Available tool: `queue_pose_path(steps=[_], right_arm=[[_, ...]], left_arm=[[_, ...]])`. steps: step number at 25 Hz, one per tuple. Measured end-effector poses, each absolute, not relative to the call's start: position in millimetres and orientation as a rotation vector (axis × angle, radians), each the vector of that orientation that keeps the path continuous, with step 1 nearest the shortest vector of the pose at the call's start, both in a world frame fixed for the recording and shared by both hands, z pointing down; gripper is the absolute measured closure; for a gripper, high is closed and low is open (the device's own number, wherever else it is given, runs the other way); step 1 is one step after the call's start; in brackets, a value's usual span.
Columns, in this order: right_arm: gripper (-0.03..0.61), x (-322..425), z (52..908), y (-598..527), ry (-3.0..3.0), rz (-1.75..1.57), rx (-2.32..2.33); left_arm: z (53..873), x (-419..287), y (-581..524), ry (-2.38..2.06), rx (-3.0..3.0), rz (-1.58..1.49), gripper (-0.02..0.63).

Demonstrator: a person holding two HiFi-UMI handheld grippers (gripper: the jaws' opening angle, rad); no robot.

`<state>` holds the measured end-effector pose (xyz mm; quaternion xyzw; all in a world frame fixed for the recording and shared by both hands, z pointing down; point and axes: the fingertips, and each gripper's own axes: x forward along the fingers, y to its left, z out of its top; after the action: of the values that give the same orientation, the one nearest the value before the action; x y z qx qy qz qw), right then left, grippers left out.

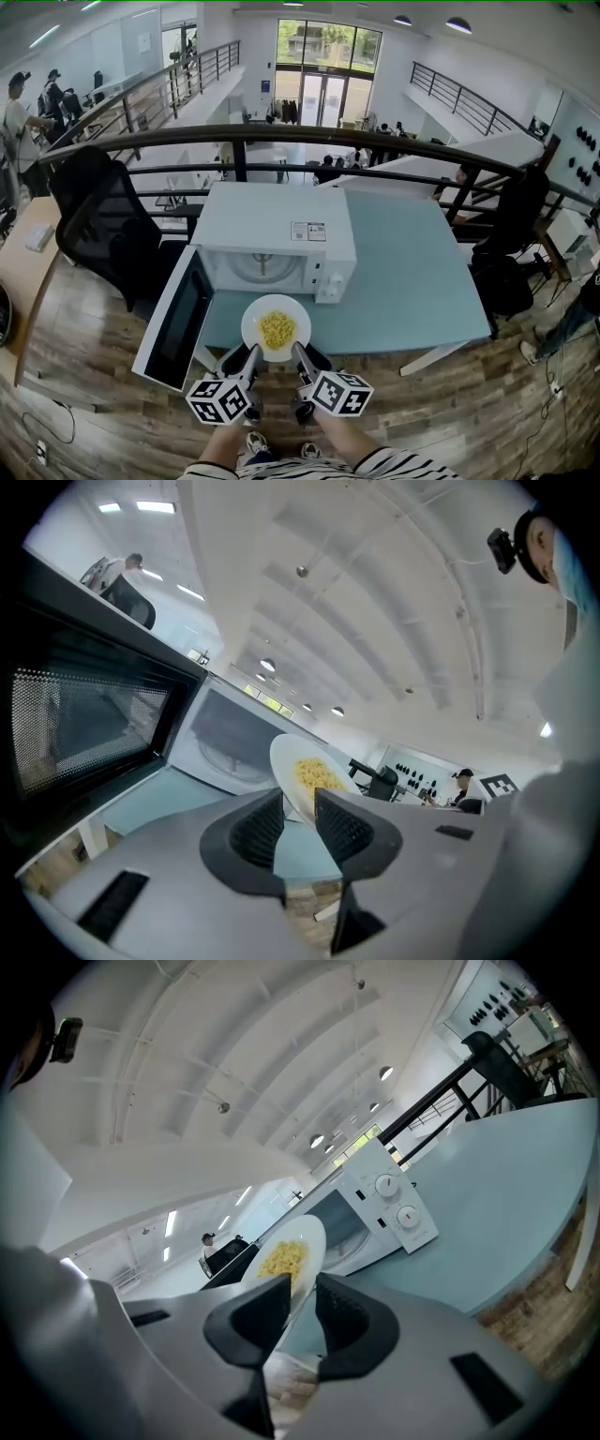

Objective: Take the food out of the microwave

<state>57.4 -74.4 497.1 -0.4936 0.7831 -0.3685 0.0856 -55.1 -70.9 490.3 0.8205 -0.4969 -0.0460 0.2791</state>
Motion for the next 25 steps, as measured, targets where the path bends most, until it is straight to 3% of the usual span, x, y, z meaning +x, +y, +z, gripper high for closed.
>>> queue_pose_path(steps=[25], right_arm=[[0.494,78.7,503.9,-21.0,2.452,-1.178,-1.318]], left_arm=[[497.9,-32.2,-0.3,-1.474,2.101,-0.132,0.500]])
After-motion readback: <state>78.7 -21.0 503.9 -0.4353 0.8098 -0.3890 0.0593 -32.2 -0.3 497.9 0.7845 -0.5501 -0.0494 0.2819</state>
